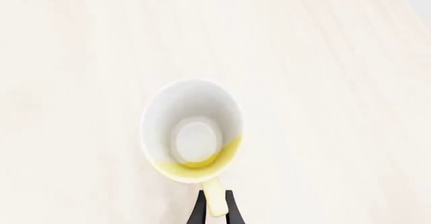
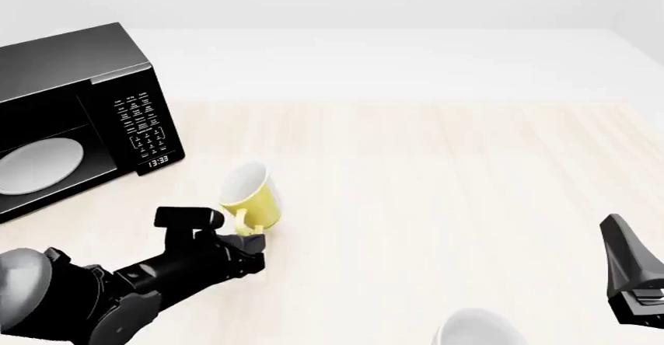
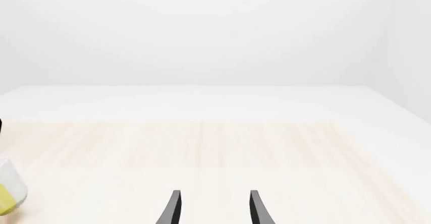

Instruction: Put the yellow and white mug in the microwave and close it.

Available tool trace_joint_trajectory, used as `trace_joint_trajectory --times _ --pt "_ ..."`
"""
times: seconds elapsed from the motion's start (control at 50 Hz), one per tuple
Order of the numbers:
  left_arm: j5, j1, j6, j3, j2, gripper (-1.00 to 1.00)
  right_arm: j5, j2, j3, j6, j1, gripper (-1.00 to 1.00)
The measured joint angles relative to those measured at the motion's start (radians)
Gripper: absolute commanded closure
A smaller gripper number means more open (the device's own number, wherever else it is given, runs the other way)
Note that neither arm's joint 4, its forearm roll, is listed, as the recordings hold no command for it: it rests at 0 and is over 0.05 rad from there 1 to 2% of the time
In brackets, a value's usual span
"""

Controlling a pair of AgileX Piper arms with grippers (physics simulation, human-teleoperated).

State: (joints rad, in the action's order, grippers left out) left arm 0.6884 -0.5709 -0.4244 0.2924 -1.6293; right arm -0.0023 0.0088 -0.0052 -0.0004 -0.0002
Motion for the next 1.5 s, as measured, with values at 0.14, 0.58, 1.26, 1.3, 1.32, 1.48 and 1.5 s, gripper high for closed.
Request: trace_joint_trajectory --times 0.14,0.58,1.26,1.3,1.32,1.48,1.5 --pt "-0.036 0.021 0.017 -0.03 0.092 1.0 0.0 0.0 0.0 0.0 0.0 -1.0" --pt "-0.174 0.204 0.116 -0.094 0.374 1.0 0.0 0.0 0.0 0.0 0.0 -1.0" --pt "-0.239 0.537 0.214 -0.122 0.519 1.0 0.0 0.0 0.0 0.0 0.0 -1.0" --pt "-0.234 0.553 0.215 -0.122 0.513 1.0 0.0 0.0 0.0 0.0 0.0 -1.0" --pt "-0.231 0.561 0.216 -0.121 0.51 1.0 0.0 0.0 0.0 0.0 0.0 -1.0" --pt "-0.21 0.614 0.222 -0.112 0.478 1.0 -0.001 0.004 0.0 -0.003 -0.002 -1.0" --pt "-0.207 0.62 0.223 -0.11 0.472 1.0 -0.001 0.004 0.0 -0.003 -0.002 -1.0"
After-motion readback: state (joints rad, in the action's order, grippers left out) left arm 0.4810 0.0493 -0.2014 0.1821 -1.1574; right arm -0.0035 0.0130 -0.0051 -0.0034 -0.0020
